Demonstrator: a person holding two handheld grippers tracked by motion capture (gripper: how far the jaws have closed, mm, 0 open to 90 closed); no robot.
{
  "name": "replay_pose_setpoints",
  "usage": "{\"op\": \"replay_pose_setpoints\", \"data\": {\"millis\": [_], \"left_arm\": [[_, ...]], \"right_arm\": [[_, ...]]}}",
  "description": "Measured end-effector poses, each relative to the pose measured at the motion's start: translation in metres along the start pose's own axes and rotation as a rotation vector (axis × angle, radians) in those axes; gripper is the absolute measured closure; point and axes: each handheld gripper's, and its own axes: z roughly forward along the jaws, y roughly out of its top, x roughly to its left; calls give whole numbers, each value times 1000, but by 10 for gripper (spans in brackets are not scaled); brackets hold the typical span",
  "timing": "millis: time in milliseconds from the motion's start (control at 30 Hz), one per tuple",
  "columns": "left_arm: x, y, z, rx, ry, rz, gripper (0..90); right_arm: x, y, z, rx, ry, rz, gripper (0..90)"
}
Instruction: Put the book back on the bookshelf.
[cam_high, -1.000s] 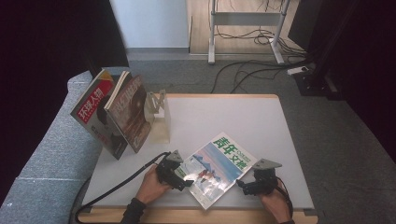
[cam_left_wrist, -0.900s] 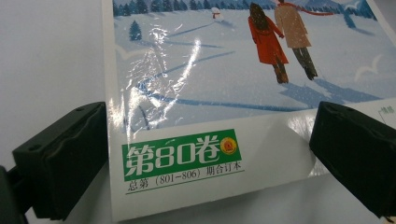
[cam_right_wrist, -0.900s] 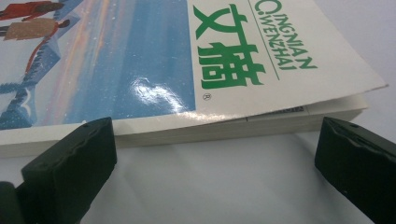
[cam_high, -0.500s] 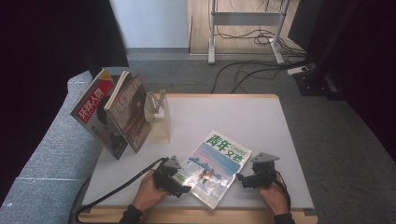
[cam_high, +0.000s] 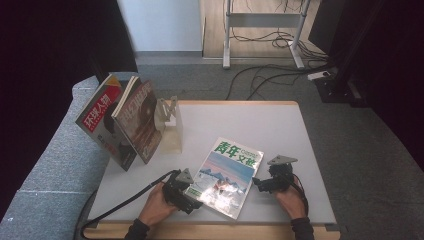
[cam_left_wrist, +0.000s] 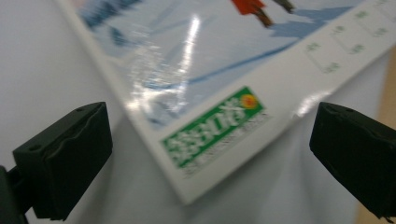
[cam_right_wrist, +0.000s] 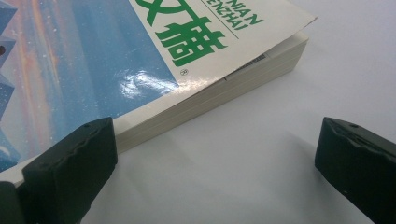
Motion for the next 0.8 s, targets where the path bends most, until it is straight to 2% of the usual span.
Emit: {"op": "replay_pose_setpoints", "data": {"millis": [67,233,267,333,400,467,567,667,700,800], "left_arm": [[9,1,-8,-5,51,4,0],[26,3,-23,5,145,-2,0],[31,1,-26,-12,151,-14,0],[42,-3,-30,-44,148,-69,0],[51,-8,-31,-52,173,-103,0],[58,-12,-29,-47,180,-134,0],[60,-14,-16,-12,181,-127,0],[58,-13,-6,7,157,-108,0],[56,-13,-6,4,176,-101,0],[56,-13,-6,5,180,-113,0]], "right_arm": [[0,-1,0,-4,1,3,0],[-1,-1,1,-7,7,8,0],[-1,-1,0,-6,7,7,0],[-1,-1,0,-3,6,4,0],[-1,0,0,-1,6,5,0],[-1,0,1,0,9,4,0],[-2,1,1,5,14,5,0],[-1,1,1,5,11,6,0],[-2,1,1,6,12,7,0],[-2,1,2,0,7,11,0]]}}
